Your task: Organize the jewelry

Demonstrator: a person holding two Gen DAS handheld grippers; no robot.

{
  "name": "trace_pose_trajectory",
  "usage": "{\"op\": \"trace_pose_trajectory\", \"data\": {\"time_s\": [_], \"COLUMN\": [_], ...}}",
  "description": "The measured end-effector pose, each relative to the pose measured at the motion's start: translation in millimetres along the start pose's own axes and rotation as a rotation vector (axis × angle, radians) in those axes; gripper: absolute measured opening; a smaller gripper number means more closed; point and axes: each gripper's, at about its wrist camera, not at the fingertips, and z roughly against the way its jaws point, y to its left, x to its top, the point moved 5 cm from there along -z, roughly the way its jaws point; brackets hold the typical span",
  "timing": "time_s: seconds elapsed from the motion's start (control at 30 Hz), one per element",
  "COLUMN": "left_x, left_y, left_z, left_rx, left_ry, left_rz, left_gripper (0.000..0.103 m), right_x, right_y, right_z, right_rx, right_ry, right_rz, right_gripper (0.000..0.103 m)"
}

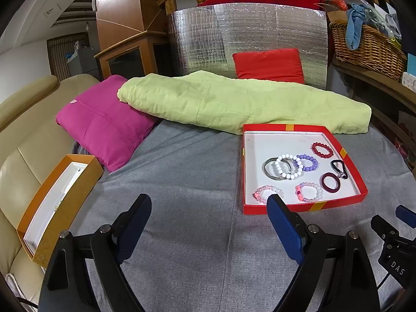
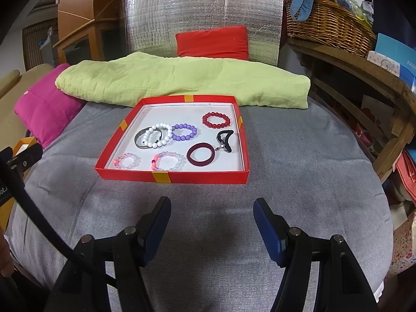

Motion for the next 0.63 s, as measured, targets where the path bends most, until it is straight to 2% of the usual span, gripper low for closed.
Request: {"op": "trace_pose_trajectory", "data": {"time_s": [0.5,0.63], "left_x": [-1.1,-7.4], "left_y": [4.5,8.7], "left_z": [-1.0,-15.7], "left_rx": [-0.017,-0.035], "left_ry": [-0.003,0.027], "left_rz": [0.003,0.02], "left_gripper": [0.09,0.09], "right_x": [-0.2,1.7], "right_y": [2.4,-8.5], "right_z": [-2.1,-5.2], "right_rx": [-0.002,-0.012], "right_ry": [0.003,0.003], "right_rz": [0.011,-0.005], "right_gripper": [0.07,0.07]}}
